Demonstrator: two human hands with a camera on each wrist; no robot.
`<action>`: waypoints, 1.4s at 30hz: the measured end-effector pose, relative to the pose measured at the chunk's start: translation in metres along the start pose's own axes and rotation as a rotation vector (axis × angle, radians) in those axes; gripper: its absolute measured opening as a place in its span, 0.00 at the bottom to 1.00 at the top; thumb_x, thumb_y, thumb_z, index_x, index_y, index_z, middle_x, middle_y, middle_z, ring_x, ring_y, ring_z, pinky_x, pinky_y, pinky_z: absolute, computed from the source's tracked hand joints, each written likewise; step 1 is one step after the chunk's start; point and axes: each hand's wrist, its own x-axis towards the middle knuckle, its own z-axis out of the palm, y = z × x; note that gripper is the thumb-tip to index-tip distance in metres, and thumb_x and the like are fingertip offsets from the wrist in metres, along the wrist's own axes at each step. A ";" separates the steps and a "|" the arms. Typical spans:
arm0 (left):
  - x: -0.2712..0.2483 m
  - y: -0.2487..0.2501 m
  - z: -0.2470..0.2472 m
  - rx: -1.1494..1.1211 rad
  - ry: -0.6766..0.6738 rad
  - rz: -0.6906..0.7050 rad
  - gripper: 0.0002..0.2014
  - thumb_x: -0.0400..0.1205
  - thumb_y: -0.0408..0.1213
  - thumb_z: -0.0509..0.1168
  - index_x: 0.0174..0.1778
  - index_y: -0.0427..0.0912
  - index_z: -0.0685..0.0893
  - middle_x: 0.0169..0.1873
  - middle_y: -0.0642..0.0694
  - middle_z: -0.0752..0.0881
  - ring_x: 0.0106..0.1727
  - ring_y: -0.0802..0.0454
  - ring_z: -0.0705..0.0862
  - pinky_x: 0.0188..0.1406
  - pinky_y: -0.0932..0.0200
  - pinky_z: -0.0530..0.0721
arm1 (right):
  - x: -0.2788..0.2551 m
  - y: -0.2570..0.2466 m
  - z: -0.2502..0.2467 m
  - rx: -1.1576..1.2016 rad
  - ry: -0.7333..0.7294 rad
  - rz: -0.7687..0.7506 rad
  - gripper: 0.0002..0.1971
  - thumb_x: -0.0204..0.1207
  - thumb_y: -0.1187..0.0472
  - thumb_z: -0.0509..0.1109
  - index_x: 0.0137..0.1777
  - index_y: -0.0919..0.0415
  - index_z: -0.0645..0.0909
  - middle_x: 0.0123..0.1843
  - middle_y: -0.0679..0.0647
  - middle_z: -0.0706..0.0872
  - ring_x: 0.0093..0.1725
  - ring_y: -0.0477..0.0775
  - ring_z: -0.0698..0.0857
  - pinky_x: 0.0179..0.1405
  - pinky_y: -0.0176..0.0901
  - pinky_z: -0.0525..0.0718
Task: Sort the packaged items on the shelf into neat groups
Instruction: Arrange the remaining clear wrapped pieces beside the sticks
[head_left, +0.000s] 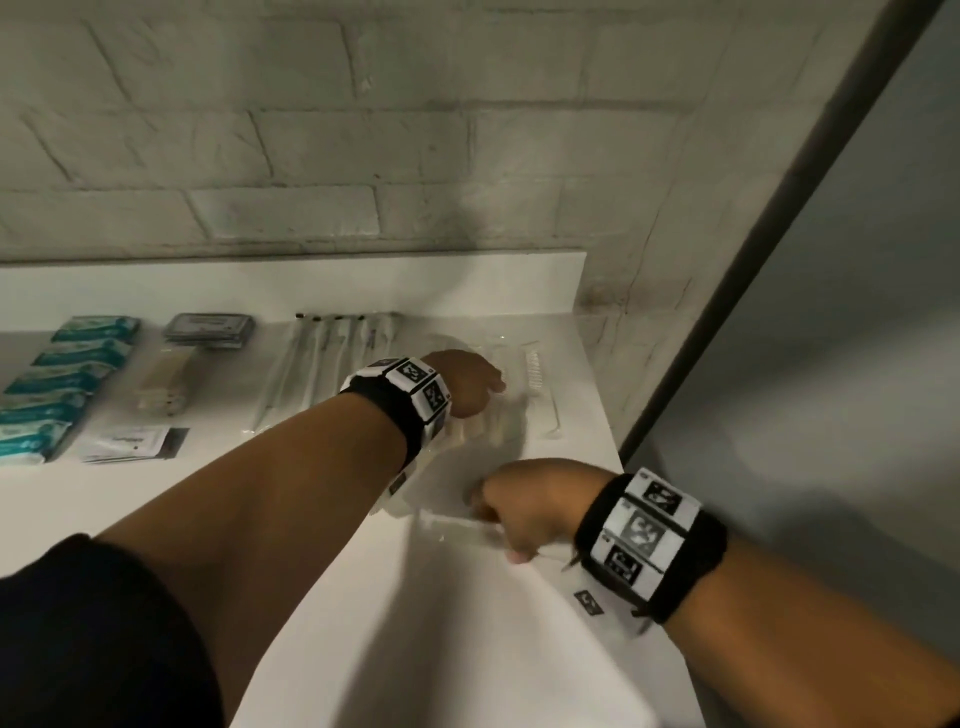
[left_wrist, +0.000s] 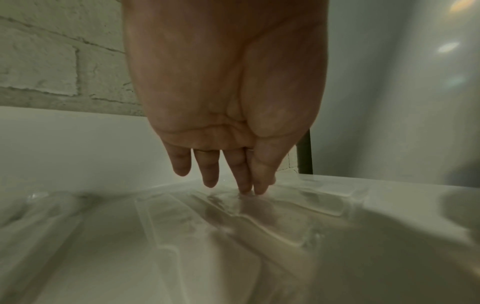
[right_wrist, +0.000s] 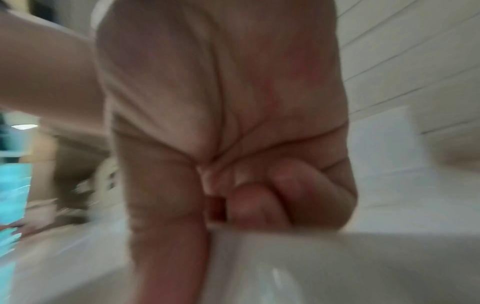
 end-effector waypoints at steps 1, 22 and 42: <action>0.001 -0.001 -0.002 -0.003 -0.008 0.010 0.23 0.84 0.37 0.55 0.76 0.57 0.73 0.81 0.56 0.65 0.82 0.53 0.62 0.82 0.56 0.56 | -0.003 0.012 -0.005 0.028 -0.023 0.048 0.18 0.74 0.62 0.73 0.64 0.61 0.80 0.56 0.56 0.87 0.49 0.56 0.84 0.40 0.42 0.76; 0.010 0.060 0.014 0.249 0.286 0.113 0.18 0.70 0.58 0.68 0.51 0.53 0.86 0.53 0.49 0.86 0.58 0.45 0.83 0.45 0.56 0.73 | 0.013 0.130 -0.036 0.154 0.415 0.343 0.28 0.74 0.59 0.74 0.74 0.57 0.74 0.70 0.58 0.81 0.66 0.62 0.81 0.67 0.55 0.78; 0.006 0.056 0.020 0.072 0.340 0.089 0.23 0.70 0.55 0.70 0.60 0.54 0.84 0.62 0.51 0.83 0.63 0.48 0.80 0.52 0.57 0.74 | 0.020 0.139 -0.031 0.149 0.437 0.272 0.28 0.81 0.58 0.65 0.80 0.58 0.63 0.78 0.58 0.73 0.71 0.61 0.76 0.69 0.49 0.74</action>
